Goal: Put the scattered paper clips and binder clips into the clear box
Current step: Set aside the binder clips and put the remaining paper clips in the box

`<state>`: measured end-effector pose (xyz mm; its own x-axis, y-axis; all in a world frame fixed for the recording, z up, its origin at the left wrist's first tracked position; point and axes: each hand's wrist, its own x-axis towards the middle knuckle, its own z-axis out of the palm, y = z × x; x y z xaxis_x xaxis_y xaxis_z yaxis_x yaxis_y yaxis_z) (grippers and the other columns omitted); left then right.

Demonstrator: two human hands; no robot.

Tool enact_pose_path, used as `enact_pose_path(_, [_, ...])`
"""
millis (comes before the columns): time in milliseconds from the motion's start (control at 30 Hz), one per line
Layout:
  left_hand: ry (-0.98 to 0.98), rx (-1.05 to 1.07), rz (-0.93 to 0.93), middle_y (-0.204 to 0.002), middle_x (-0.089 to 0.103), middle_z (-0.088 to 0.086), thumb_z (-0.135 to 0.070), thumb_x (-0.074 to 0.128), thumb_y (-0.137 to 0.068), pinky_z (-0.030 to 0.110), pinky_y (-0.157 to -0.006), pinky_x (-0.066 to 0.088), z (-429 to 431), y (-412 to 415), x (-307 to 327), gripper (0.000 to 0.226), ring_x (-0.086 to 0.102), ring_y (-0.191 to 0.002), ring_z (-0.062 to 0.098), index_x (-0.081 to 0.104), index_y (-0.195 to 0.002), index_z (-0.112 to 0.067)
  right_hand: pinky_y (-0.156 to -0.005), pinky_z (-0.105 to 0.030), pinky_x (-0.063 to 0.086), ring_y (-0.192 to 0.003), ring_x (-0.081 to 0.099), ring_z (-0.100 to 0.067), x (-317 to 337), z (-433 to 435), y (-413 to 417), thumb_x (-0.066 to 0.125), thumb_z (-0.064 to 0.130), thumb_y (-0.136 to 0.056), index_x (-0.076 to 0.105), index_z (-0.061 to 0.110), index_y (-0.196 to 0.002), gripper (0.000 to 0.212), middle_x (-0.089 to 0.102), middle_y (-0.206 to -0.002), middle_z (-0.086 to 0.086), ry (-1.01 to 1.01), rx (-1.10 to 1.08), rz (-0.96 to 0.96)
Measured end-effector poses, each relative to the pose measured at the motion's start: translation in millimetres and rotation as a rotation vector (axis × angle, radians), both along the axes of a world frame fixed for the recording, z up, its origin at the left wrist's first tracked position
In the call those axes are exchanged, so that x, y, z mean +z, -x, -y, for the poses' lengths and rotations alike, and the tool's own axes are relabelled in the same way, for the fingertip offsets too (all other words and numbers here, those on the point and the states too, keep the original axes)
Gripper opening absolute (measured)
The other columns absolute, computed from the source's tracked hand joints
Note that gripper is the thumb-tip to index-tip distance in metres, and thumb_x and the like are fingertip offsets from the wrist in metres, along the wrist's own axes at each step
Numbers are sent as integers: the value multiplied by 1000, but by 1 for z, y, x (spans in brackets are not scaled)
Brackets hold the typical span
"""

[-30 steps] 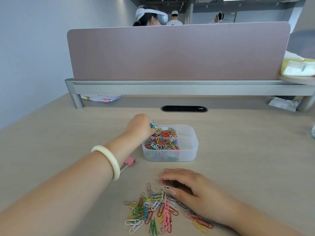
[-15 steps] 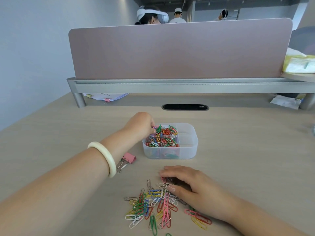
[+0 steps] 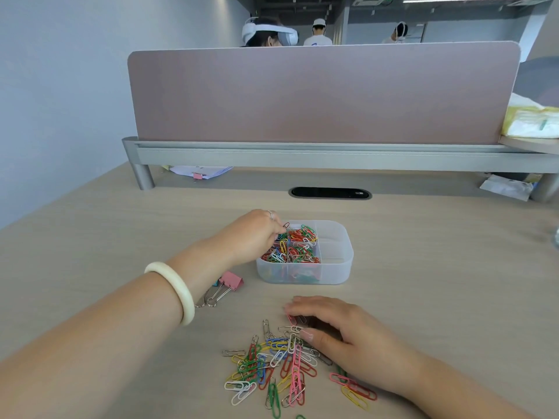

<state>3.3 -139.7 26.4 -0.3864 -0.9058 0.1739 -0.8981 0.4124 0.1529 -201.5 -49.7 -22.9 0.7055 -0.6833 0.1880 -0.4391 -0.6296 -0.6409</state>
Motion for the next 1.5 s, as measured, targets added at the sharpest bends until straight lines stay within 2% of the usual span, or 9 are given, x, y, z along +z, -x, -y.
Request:
enact_pose_path(233, [-53, 55, 9, -89, 57, 18, 7, 42, -83, 32, -77, 41, 2, -9, -2, 23, 54, -88, 25, 61, -93, 9, -104, -8, 28, -121, 38, 15, -2, 0, 1, 44, 48, -84, 53, 35, -121, 41, 52, -130, 20, -33, -20, 0])
enact_pose_path(400, [106, 0, -119, -118, 63, 7, 0, 43, -87, 29, -91, 40, -30, -13, 10, 31, 55, -111, 24, 63, -110, -6, -96, -25, 47, -106, 60, 1, 0, -3, 2, 53, 26, -87, 60, 28, -112, 26, 68, -110, 15, -270, -46, 173])
enact_pose_path(567, [78, -78, -329, -94, 60, -15, -37, 41, -86, 7, -70, 37, -89, -28, -10, 36, 55, -77, -3, 64, -108, -22, -86, -20, 50, -101, 66, -15, 5, -4, 10, 50, 16, -90, 59, 17, -111, 24, 72, -104, 0, -452, -77, 359])
enact_pose_path(633, [-22, -84, -328, -99, 57, -27, -53, 37, -81, 2, -76, 34, -110, -32, -23, 44, 52, -87, -8, 62, -110, -31, -86, -15, 46, -100, 65, -12, 9, -2, 13, 51, 13, -90, 60, 16, -113, 24, 71, -105, -2, -427, -116, 369])
enact_pose_path(800, [-182, -89, -150, -121, 35, -30, -88, 33, -57, 4, -95, 17, -140, -43, -33, 85, 22, -117, -12, 39, -129, -43, -87, -10, 33, -101, 43, -2, 19, -4, 35, 43, 79, -67, 54, 39, -120, 67, 48, -98, 20, 40, -150, -153])
enact_pose_path(900, [-214, -96, -20, -112, 23, -28, -88, 47, -46, 10, -95, 18, -150, -45, -34, 100, 18, -109, -3, 28, -134, -45, -93, -10, 25, -107, 28, 5, 20, -18, 42, 37, 91, -49, 29, 43, -136, 99, 31, -102, 26, 61, -108, -477])
enact_pose_path(1033, [-189, -77, -43, -100, 21, -22, -88, 49, -46, 23, -96, 28, -152, -38, -41, 100, 24, -101, 2, 30, -134, -44, -97, -20, 25, -101, 28, -2, 22, -35, 28, 45, 90, -44, 16, 41, -140, 112, 29, -101, 18, 138, -135, -588])
enact_pose_path(1267, [-115, -154, -52, -92, 41, -16, -83, 45, -58, 18, -69, 37, -144, -28, -39, 77, 37, -83, 1, 45, -122, -40, -88, -26, 36, -95, 39, -8, 10, -35, -5, 46, 82, -59, 34, 42, -132, 84, 39, -97, 14, 260, -64, -426])
enact_pose_path(1500, [-176, -163, -51, -89, 39, -23, -74, 42, -66, 32, -69, 46, -130, -21, -35, 53, 38, -80, -7, 42, -111, -45, -83, -14, 35, -90, 42, -2, 9, -13, -7, 51, 57, -75, 59, 33, -113, 46, 52, -98, 11, 225, -10, -251])
